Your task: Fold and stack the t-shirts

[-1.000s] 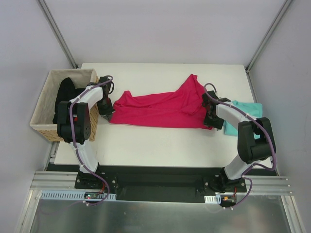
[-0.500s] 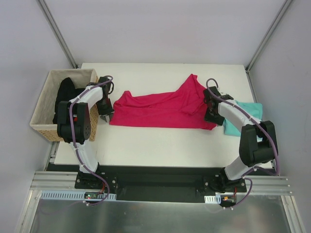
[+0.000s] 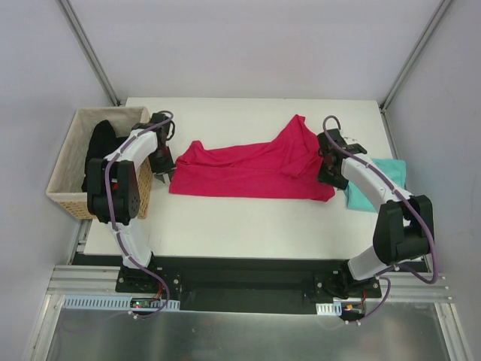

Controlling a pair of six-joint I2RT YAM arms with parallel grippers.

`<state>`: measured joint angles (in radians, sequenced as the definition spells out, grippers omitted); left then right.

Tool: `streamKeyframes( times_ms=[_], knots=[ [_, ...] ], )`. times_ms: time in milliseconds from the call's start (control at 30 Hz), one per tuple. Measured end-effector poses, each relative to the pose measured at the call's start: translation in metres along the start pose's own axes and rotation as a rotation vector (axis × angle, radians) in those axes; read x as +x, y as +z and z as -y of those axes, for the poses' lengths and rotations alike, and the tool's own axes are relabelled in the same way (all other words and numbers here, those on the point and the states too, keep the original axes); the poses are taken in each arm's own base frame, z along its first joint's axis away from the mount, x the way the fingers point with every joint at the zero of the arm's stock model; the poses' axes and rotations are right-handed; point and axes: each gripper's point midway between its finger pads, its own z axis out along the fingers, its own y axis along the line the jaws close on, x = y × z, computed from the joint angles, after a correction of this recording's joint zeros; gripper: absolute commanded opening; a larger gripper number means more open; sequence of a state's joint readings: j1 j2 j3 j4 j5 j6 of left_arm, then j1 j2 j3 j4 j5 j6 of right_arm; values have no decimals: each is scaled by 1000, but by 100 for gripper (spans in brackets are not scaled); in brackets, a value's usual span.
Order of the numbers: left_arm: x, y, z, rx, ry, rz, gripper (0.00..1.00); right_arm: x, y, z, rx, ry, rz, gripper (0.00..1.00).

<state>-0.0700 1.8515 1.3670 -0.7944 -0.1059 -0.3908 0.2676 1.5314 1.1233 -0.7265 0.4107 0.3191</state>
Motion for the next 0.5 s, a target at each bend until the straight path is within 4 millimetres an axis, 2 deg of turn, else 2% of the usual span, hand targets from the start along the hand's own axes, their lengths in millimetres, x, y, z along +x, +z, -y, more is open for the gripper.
streamKeyframes(
  times_ms=[333, 500],
  knots=[
    [-34, -27, 12, 49, 2, 105, 33, -43, -14, -22, -81, -64, 91, 52],
    [-54, -45, 24, 99, 3, 157, 30, -74, -23, -39, -131, -96, 154, 51]
  ],
)
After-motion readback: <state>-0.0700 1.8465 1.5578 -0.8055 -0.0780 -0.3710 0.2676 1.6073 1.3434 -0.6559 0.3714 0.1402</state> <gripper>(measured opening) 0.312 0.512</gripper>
